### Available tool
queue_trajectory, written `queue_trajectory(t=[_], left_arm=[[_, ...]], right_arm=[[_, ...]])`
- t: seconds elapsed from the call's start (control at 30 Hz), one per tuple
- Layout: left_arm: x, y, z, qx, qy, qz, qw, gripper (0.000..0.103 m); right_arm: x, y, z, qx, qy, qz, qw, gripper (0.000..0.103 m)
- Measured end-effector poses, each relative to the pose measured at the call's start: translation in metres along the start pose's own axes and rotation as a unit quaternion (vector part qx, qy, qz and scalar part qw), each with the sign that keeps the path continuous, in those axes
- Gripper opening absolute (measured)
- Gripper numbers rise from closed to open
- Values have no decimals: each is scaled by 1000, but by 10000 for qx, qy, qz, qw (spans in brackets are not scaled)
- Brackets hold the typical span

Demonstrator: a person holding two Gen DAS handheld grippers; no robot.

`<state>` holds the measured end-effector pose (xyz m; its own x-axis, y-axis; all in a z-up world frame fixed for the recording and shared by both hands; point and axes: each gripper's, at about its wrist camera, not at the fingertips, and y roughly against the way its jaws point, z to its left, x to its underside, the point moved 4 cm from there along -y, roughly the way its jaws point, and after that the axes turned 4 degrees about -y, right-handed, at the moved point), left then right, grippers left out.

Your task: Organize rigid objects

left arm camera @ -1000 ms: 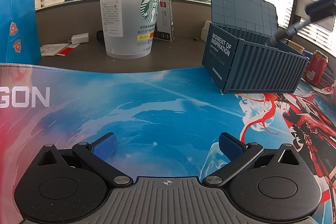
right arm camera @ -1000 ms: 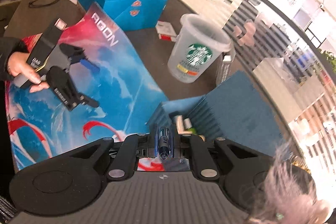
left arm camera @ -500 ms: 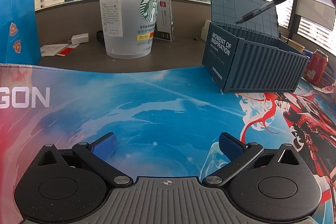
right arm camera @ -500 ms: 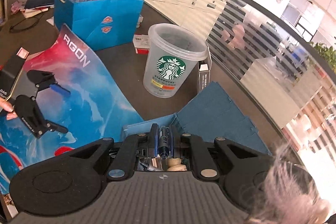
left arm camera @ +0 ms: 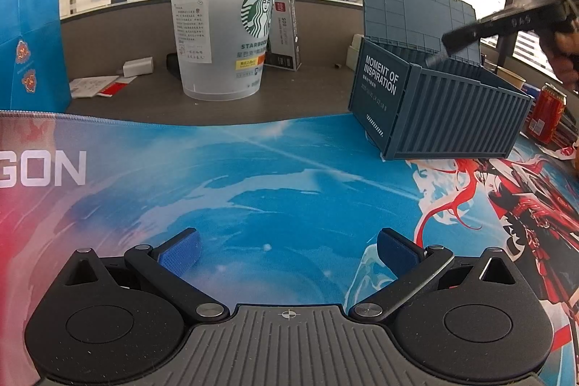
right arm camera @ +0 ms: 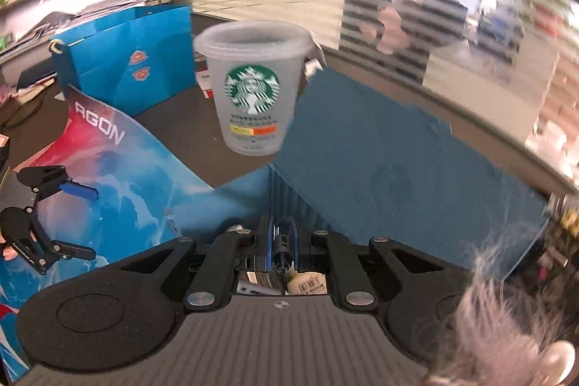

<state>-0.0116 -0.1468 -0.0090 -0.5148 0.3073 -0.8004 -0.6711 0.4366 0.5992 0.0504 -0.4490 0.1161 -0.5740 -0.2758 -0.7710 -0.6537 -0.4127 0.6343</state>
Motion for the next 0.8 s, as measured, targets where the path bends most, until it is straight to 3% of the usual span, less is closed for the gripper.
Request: queue_trajectory(t=[0.17,0.23,0.3,0.47,0.73,0.77,0.8], left_arm=[[0,0,0,-4,-4,3,10000,103],[0,0,0,-2,-3,3,10000,103],[0,0,0,-1,-2,3,10000,103],[0,0,0,-2,-3,5,10000,103],[0,0,0,2,1,4,10000,103],[0,0,0,2,1,5,10000,103],[0,0,0,3,1,5,10000,103]], right_arm=[[19,-7,-13,38,-277,19,9996,12],[25,-8,-15,79,-286,44,9995,16],[30,-8,-17,190,-262,38,9995,34],[36,2,-19,324,-379,-152,9986,37],[41,44,11,246,-478,-984,9937,67],[43,49,19,181,-509,-1102,9924,72],[45,52,26,143,-519,-1204,9913,83]])
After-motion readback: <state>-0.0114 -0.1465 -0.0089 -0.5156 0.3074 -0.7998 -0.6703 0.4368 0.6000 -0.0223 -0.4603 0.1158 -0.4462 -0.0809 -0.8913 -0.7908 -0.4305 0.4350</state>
